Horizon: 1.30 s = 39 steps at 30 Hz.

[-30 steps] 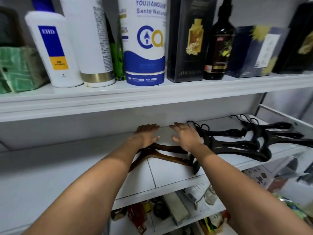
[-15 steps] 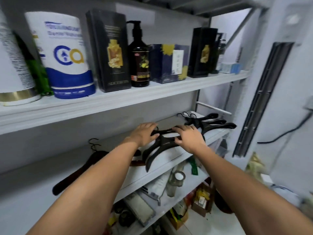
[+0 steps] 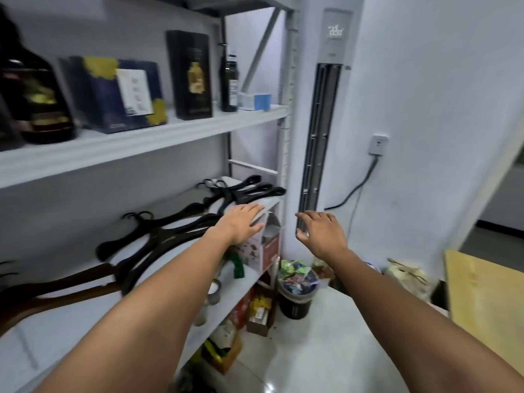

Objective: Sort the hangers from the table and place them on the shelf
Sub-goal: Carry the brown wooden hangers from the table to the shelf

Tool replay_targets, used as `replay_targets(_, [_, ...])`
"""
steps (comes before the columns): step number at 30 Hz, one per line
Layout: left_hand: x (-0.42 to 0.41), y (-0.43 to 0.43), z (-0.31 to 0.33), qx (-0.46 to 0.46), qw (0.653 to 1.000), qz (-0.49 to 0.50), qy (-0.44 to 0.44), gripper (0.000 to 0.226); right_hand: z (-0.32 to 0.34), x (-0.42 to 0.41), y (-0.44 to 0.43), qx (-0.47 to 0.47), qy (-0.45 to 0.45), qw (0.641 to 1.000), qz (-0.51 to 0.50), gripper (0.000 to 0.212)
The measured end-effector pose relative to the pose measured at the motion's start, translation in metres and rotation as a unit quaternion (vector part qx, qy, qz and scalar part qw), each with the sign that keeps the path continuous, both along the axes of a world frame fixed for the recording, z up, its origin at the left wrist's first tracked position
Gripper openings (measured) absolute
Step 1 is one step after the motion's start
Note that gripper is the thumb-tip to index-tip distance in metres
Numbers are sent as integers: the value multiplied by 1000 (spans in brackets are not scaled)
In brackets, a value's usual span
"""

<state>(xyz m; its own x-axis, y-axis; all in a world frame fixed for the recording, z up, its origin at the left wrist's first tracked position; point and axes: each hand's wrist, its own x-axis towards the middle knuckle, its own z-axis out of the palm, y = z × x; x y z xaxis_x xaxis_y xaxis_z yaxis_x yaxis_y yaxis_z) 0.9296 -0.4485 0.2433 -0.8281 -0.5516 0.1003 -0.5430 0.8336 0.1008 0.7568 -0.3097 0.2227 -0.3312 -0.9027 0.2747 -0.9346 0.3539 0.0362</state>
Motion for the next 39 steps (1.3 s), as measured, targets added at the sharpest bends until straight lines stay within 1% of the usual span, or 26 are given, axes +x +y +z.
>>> replay_targets(5, [-104, 47, -13, 23, 997, -75, 2, 58, -12, -74, 77, 13, -3, 996, -89, 48])
replay_targets(10, [-194, 99, -25, 33, 986, -165, 3, 58, -21, -130, 161, 21, -6, 981, -193, 47])
replay_targets(14, [-261, 144, -32, 30, 970, -242, -6, 58, -30, -159, 227, 24, -12, 960, -277, 47])
replay_targets(18, [-322, 191, -40, 28, 947, -321, 0, 57, -38, -180, 292, 45, -19, 932, -360, 49])
replay_targets(22, [-377, 246, -52, 32, 914, -404, 1, 57, -44, -191, 355, 39, -36, 890, -453, 52])
replay_targets(27, [-422, 321, -64, 41, 868, -495, -18, 57, -52, -184, 424, 34, -55, 831, -553, 52])
replay_targets(33, [-438, 391, -81, 67, 811, -580, -25, 54, -75, -155, 490, 17, -81, 758, -647, 51])
replay_targets(39, [-438, 444, -117, 72, 758, -644, -79, 55, -103, -115, 522, 13, -105, 692, -714, 50])
